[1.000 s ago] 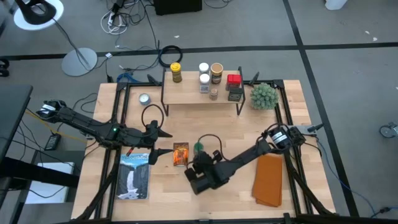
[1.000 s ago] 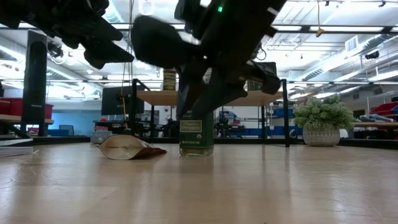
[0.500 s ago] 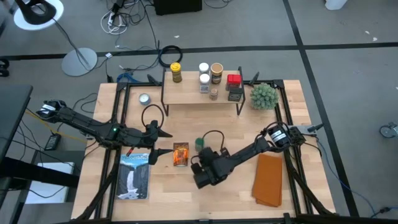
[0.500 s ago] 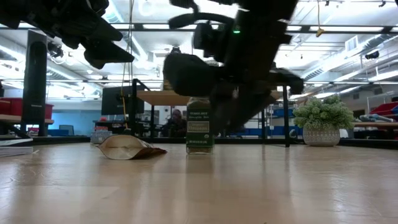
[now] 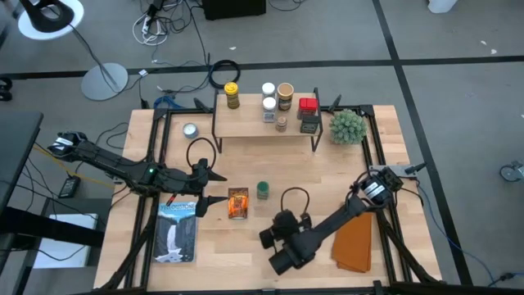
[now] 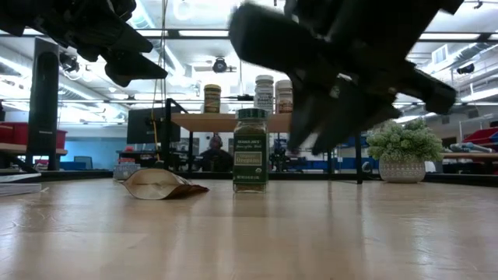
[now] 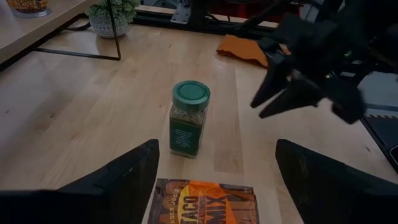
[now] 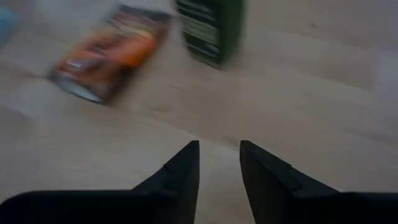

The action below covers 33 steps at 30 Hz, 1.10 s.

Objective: Shelf spices
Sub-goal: Put the green bottle seasoning on the shelf

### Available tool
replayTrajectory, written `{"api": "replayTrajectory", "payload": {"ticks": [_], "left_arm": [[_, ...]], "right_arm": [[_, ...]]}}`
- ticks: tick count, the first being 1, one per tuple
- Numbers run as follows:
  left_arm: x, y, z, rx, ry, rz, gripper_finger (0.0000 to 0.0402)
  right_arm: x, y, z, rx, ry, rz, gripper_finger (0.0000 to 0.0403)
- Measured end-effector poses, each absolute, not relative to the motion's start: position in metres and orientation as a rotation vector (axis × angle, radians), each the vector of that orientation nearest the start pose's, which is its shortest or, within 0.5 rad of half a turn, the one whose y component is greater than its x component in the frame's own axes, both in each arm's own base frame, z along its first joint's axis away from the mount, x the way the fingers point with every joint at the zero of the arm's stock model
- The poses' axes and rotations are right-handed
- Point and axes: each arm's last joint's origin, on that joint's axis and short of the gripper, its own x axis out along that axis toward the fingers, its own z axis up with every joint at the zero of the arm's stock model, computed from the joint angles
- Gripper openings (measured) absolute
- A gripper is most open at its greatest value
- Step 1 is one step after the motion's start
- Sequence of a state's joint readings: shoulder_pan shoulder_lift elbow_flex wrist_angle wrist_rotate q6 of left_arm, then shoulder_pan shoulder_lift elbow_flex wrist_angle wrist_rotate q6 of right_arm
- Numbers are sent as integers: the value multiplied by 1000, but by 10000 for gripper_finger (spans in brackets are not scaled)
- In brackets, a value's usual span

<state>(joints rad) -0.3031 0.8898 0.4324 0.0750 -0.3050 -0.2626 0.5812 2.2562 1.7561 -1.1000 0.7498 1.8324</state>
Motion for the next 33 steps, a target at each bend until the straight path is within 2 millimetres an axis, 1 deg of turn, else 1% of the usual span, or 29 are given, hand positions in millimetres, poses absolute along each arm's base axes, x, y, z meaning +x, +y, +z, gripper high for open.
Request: {"api": "replayTrajectory", "payload": {"ticks": [2, 5, 8, 12, 18, 21, 25, 29, 33], "left_arm": [[183, -48, 219, -145, 362, 50, 328], [183, -48, 219, -146, 362, 50, 328], [183, -48, 219, -148, 362, 50, 328], [183, -48, 219, -155, 363, 43, 328], [183, -49, 219, -159, 365, 33, 328], [183, -49, 219, -160, 365, 32, 328], [183, -49, 219, -160, 365, 30, 328], [183, -49, 219, -160, 365, 30, 328], [183, -49, 219, -160, 366, 30, 328]], "right_arm": [[370, 225, 155, 587, 585, -1003, 117], [374, 230, 157, 556, 551, -947, 128], [381, 227, 158, 537, 543, -916, 152], [390, 221, 159, 503, 545, -884, 195], [407, 204, 160, 483, 537, -866, 251], [415, 194, 160, 526, 552, -873, 273], [420, 182, 158, 578, 619, -871, 300], [423, 171, 155, 606, 629, -899, 322], [424, 158, 149, 670, 629, -944, 333]]}}
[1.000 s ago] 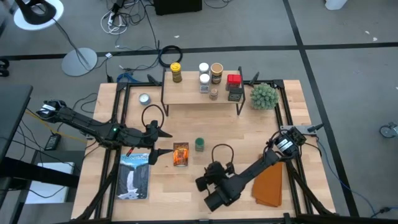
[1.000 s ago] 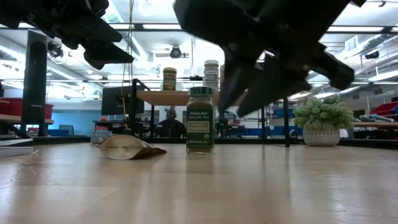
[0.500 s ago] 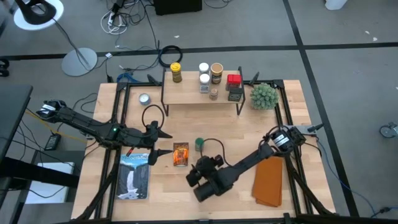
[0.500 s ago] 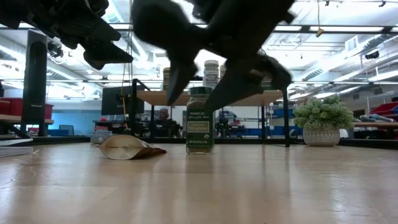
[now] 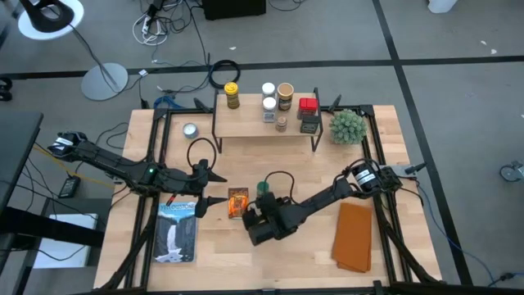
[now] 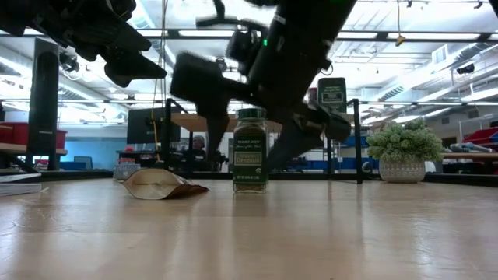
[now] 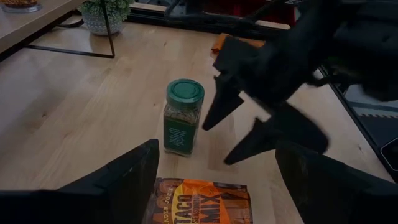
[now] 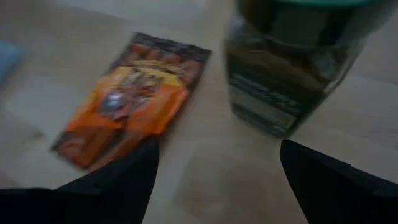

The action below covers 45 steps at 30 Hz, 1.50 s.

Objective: Shelf spices
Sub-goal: Put the green bottle seasoning on the shelf

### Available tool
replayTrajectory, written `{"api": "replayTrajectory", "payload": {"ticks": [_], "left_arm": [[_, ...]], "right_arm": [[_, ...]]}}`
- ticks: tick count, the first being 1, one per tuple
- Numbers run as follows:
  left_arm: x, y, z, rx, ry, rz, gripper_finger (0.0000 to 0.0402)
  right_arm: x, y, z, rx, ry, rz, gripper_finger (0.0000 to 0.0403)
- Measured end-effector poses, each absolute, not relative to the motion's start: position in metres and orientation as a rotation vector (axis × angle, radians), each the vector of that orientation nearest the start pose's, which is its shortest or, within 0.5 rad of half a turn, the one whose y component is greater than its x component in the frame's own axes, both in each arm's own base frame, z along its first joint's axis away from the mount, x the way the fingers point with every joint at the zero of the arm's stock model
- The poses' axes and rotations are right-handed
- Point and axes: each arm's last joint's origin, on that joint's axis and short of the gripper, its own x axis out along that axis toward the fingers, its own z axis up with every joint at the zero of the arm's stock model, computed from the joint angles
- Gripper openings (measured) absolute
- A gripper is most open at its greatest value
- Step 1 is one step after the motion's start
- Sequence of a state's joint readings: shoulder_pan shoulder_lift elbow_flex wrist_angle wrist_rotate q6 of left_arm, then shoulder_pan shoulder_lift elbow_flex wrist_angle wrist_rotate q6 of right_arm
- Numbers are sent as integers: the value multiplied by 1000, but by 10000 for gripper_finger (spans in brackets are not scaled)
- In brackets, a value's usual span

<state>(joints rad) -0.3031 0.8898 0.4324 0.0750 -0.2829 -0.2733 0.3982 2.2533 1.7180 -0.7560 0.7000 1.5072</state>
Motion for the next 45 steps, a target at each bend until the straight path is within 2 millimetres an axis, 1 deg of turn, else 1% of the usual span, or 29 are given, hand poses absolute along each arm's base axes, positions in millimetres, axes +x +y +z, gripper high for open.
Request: {"api": "replayTrajectory", "payload": {"ticks": [2, 10, 17, 21, 25, 29, 33, 39, 45], "left_arm": [[183, -49, 219, -160, 365, 30, 328], [183, -49, 219, -156, 366, 30, 328], [183, -49, 219, -154, 366, 29, 328], [183, -49, 218, -152, 368, 29, 328], [182, -49, 218, -148, 377, 30, 328], [181, -48, 215, -139, 404, 34, 328], [181, -48, 214, -135, 417, 36, 328], [181, -48, 214, -136, 415, 36, 328], [181, -48, 214, -136, 415, 36, 328]], "right_arm": [[425, 152, 145, 692, 638, -966, 335], [431, 135, 145, 731, 615, -1011, 333], [433, 124, 143, 796, 659, -1031, 327], [428, 120, 141, 797, 702, -1086, 327], [422, 118, 141, 786, 692, -1147, 327], [427, 119, 141, 812, 681, -1111, 326], [428, 120, 142, 790, 694, -1081, 324], [420, 116, 139, 789, 793, -1142, 320], [411, 113, 139, 758, 802, -1235, 307]]}}
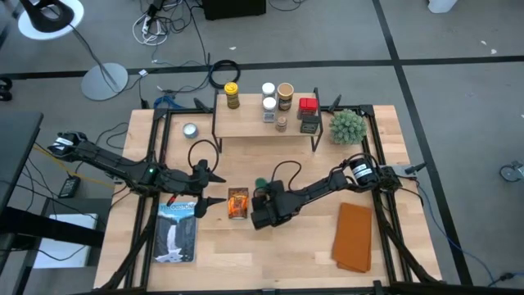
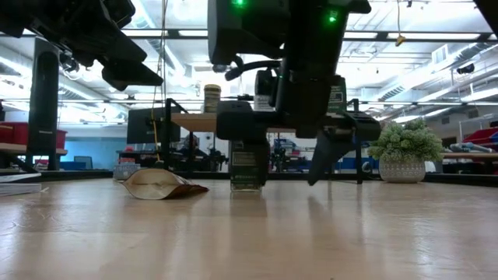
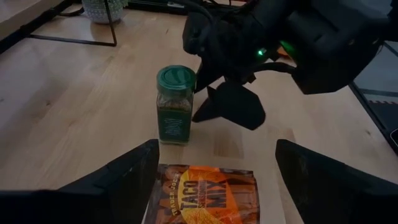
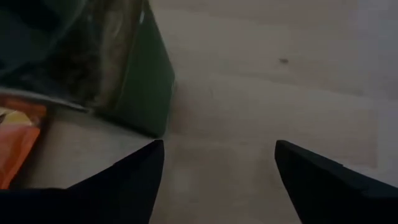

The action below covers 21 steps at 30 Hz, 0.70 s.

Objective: Shelf spices
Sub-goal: Put the green bottle seasoning on the shelf

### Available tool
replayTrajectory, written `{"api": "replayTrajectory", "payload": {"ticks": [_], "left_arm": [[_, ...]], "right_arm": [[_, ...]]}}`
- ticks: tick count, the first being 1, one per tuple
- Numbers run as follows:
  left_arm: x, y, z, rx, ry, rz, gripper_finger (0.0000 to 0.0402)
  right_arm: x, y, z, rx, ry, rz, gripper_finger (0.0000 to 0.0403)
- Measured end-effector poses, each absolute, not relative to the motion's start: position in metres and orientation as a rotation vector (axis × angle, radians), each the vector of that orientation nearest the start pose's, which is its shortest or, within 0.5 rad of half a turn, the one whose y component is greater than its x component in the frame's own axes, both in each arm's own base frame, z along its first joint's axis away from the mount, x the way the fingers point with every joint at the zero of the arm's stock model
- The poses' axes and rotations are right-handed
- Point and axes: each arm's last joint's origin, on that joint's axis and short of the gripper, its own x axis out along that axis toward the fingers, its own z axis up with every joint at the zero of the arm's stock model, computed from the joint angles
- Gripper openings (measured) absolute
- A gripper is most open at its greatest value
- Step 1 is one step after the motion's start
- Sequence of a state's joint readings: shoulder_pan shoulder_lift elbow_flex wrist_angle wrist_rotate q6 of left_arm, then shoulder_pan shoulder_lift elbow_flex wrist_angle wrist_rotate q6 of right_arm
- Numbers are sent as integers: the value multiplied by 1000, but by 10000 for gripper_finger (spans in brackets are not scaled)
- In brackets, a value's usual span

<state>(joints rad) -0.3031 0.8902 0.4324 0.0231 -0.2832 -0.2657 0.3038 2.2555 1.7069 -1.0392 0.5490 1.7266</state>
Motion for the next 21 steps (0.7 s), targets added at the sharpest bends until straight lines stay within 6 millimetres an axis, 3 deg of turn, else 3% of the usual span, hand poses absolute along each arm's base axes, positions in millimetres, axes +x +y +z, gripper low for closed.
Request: {"api": "replayTrajectory", "payload": {"ticks": [11, 21], "left_arm": [[181, -48, 214, -137, 415, 36, 328], [181, -48, 214, -136, 415, 36, 328]], "right_arm": [[406, 109, 141, 692, 734, -1303, 282], [405, 133, 138, 834, 846, -1213, 279]]}}
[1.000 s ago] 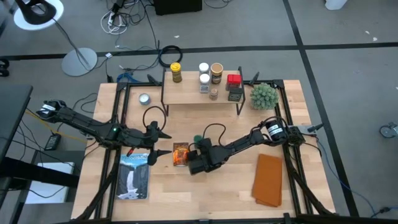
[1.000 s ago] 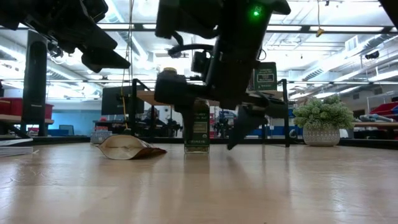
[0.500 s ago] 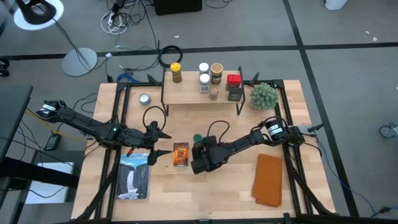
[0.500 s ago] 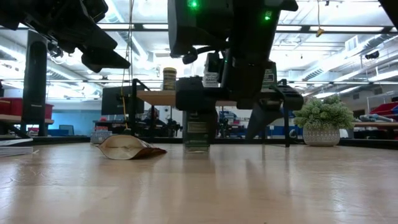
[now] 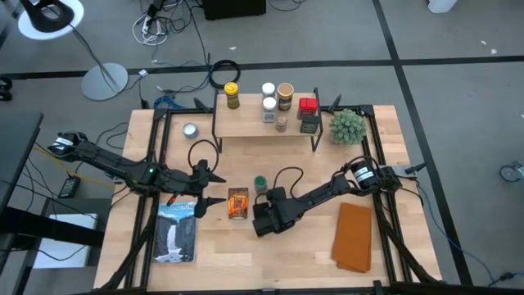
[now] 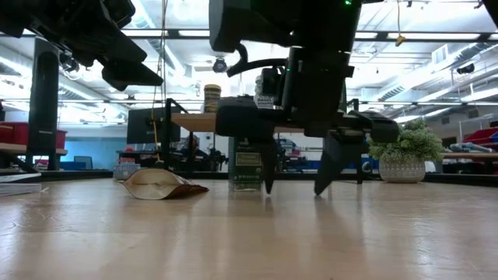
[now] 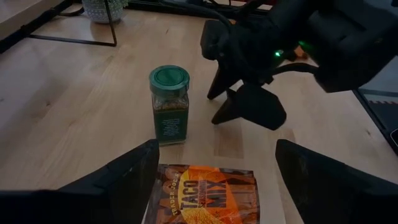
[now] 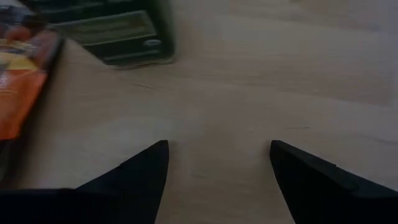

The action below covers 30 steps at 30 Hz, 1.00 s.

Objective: Shelf spices
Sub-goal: Put the green bottle seasoning on the shelf

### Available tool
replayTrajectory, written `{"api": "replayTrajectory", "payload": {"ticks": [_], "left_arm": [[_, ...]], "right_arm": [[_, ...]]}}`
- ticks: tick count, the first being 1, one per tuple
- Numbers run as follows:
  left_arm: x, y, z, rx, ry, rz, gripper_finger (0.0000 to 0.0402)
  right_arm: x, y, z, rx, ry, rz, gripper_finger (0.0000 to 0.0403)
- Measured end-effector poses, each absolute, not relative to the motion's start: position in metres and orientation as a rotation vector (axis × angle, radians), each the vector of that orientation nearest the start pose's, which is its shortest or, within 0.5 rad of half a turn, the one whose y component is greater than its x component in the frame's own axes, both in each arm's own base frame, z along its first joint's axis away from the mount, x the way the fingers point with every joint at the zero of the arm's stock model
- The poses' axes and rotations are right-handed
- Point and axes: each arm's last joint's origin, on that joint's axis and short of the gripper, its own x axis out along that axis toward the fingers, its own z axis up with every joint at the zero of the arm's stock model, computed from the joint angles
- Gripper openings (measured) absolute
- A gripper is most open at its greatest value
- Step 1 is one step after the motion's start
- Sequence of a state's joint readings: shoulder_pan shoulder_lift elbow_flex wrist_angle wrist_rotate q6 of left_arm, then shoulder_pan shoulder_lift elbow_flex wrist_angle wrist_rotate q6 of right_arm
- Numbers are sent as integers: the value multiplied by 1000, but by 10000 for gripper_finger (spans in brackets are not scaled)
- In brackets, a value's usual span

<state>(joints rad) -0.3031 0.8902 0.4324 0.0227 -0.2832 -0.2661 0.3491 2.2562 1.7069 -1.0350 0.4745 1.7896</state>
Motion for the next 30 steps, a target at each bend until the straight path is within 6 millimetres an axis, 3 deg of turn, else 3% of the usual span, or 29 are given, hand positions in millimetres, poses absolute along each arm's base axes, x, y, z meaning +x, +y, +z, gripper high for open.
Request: {"api": "replayTrajectory", "payload": {"ticks": [19, 30], "left_arm": [[181, -48, 214, -143, 416, 37, 328], [181, -48, 214, -139, 416, 36, 328]], "right_arm": [[423, 140, 142, 869, 720, -1058, 276], [431, 128, 144, 783, 706, -1017, 274]]}}
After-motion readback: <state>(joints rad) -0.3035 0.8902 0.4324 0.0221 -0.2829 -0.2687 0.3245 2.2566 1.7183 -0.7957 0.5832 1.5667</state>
